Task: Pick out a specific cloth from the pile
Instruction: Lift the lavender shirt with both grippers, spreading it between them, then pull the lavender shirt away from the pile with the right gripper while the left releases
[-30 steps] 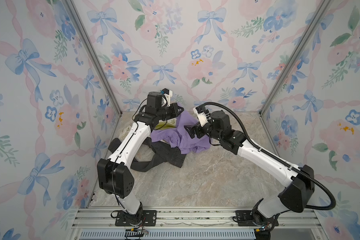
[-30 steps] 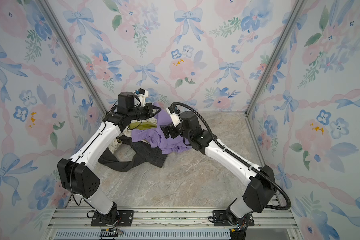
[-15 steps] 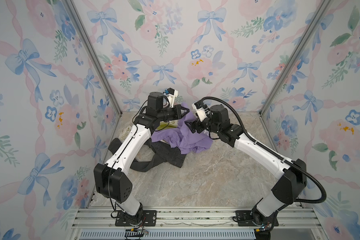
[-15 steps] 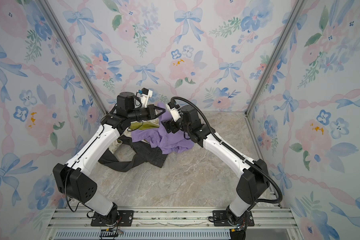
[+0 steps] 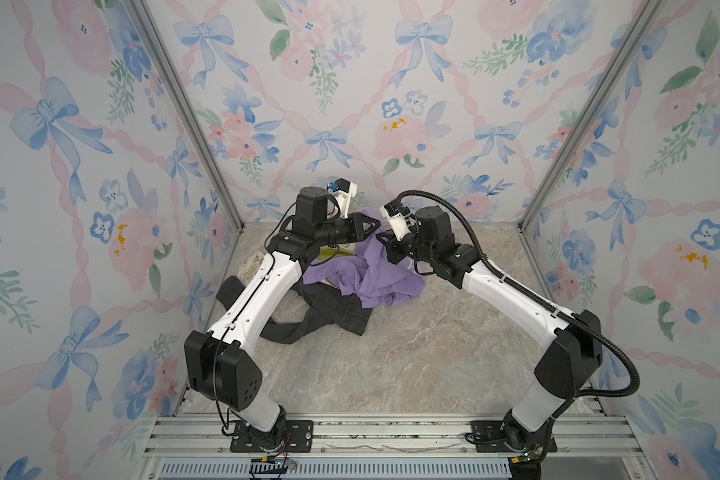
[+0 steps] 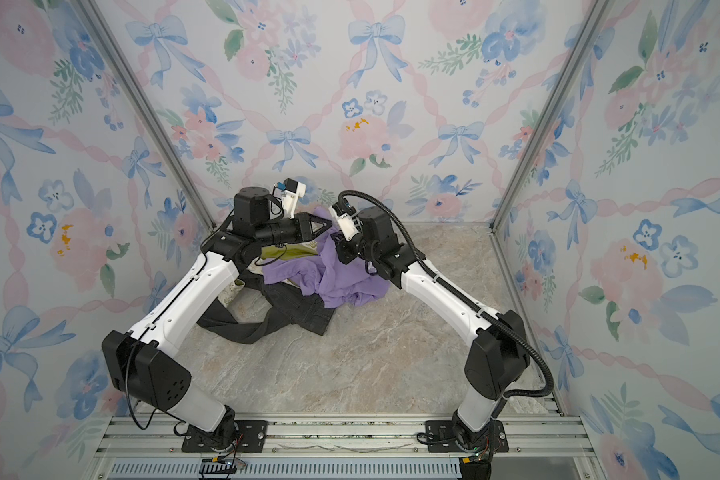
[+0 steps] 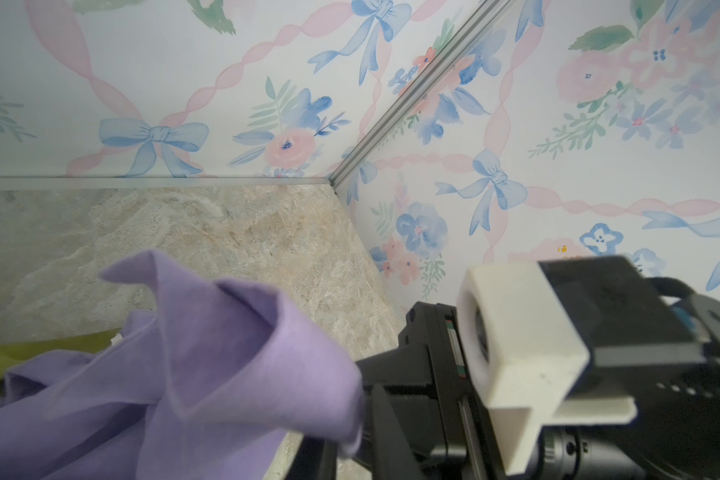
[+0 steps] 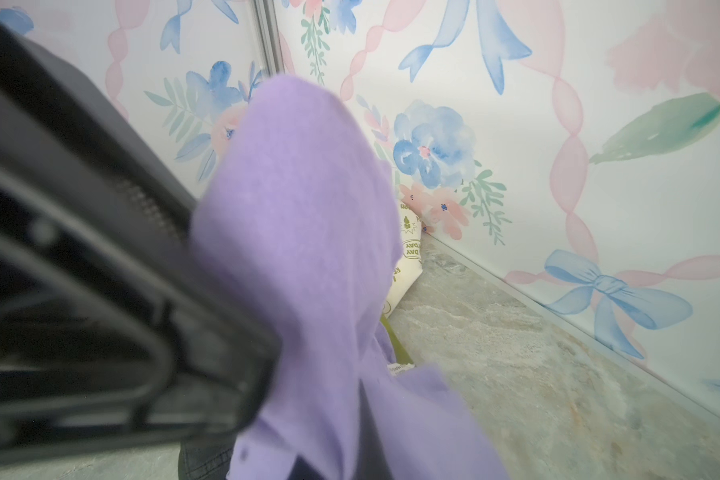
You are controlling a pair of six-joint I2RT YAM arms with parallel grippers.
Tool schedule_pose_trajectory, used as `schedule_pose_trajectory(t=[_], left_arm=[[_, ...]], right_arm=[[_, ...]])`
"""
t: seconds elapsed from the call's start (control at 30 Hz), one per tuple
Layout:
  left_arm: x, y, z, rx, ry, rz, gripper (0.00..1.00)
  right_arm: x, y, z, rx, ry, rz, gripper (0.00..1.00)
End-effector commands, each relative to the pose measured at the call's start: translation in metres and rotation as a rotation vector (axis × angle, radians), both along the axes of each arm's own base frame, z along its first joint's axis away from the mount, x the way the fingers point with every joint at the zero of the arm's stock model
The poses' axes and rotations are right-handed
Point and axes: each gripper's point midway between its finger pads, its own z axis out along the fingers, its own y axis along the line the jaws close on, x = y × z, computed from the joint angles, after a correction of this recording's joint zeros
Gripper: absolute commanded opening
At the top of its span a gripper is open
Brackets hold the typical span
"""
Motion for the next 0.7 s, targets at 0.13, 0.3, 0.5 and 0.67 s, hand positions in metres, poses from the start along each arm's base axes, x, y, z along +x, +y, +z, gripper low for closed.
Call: schedule_pose_trajectory(t=[0.13,0.3,0.5,0.67], left_arm=[[-0.002,0.015,0.024,0.019,-0.116,0.073,0.51],[0.001,0.026,0.024,0.041,-0.14,0.126,0.74],[0.003,0.038,0.022,0.056,-0.149,0.184,0.95],[0.005,0.044,0.026,0.067,-0.186,0.217,0.98]], right_arm=[[0.011,-0.057,0.041,0.027,-0.066,-0.141,0.0],[0.017,-0.099,0.062,0.005,-0.118,-0.233,0.0],[0.024,-0.163,0.1,0.017,-0.197,-0.376,0.0],[0.026,-0.218,0.14,0.04,-0.279,-0.494,0.0]])
